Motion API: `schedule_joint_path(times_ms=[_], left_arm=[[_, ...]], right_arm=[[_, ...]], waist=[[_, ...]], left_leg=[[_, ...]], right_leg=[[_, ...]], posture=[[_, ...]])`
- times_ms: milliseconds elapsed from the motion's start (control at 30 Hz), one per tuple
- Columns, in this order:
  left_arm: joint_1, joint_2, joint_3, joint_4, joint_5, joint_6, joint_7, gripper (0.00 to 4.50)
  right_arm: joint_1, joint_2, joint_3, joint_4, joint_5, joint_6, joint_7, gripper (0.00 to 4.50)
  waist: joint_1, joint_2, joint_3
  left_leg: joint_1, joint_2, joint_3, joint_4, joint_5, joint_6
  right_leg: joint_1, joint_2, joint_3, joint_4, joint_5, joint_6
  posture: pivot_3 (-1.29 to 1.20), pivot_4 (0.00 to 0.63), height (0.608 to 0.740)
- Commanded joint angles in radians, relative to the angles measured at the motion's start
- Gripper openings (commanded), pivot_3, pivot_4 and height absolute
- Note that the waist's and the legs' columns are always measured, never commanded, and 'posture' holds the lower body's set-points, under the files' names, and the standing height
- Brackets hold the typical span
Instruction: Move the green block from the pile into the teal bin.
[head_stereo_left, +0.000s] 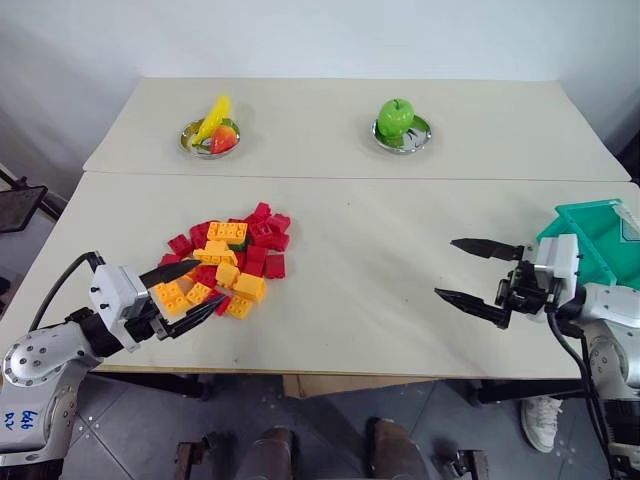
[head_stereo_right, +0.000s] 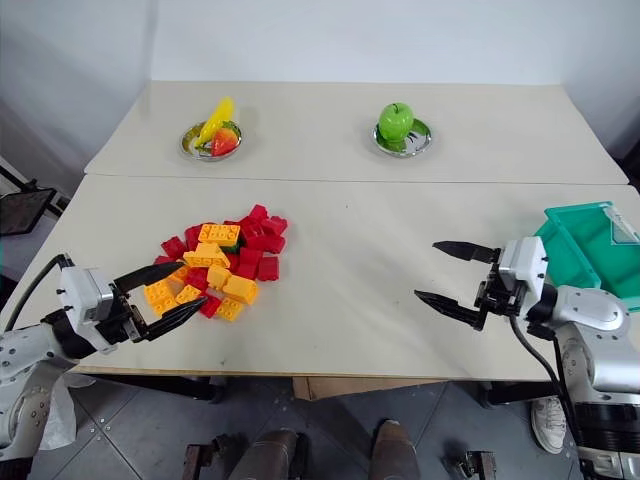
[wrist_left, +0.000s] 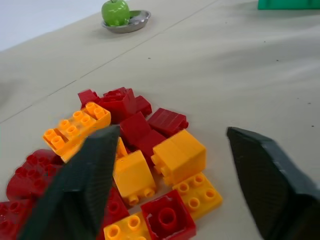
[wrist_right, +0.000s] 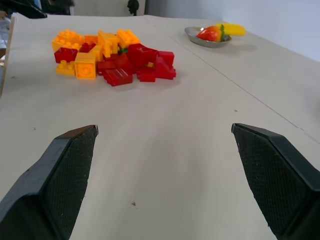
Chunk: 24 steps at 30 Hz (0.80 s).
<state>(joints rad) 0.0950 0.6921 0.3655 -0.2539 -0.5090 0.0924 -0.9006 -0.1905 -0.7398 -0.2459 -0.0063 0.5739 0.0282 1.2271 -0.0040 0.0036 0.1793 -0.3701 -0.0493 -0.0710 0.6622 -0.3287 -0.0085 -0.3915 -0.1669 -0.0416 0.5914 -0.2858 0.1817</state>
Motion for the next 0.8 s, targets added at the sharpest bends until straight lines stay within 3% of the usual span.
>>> schedule_joint_path(times_ms=[33,267,467,633,800], left_arm=[[0.020,0.010,0.007,-0.012,-0.019,-0.011,-0.046,2.35],[-0.002,-0.009,-0.056,0.094,0.048,-0.078,-0.096,0.11],[-0.205,-0.018,-0.124,0.260,0.017,0.044,-0.102,0.05],[-0.421,-0.031,-0.235,0.437,0.095,0.107,-0.109,0.05],[-0.655,-0.091,-0.244,0.678,0.166,0.097,0.015,0.05]], right_arm=[[0.001,-0.013,-0.029,-0.035,0.022,0.006,0.003,4.50],[0.015,-0.005,-0.031,-0.091,0.036,0.036,-0.012,4.50],[-0.011,0.017,-0.007,-0.108,0.034,0.048,-0.035,4.50],[-0.040,0.043,0.024,-0.108,0.025,0.049,-0.038,4.50],[-0.063,0.065,0.042,-0.120,0.022,0.052,-0.058,4.50]], waist=[[0.002,0.000,0.000],[0.004,0.000,0.000],[0.013,0.000,0.000],[0.008,0.000,0.000],[0.004,-0.001,0.000]], left_leg=[[0.000,0.000,0.000,0.000,0.000,0.000],[0.000,0.000,0.000,0.001,0.000,0.000],[0.000,0.000,0.000,0.002,0.000,0.000],[0.000,-0.001,0.002,0.002,0.000,0.000],[-0.001,-0.001,0.005,0.003,0.000,0.000]], right_leg=[[0.000,0.000,0.000,0.000,0.000,0.000],[0.000,0.000,0.000,0.000,0.000,0.000],[0.000,0.000,0.000,0.001,0.000,0.000],[0.000,0.001,0.000,0.002,0.000,0.000],[0.000,0.001,-0.001,0.002,0.000,0.000]], posture=[[0.00,0.150,0.740],[0.00,0.150,0.740],[0.00,0.150,0.740],[0.00,0.150,0.740],[0.00,0.150,0.740]])
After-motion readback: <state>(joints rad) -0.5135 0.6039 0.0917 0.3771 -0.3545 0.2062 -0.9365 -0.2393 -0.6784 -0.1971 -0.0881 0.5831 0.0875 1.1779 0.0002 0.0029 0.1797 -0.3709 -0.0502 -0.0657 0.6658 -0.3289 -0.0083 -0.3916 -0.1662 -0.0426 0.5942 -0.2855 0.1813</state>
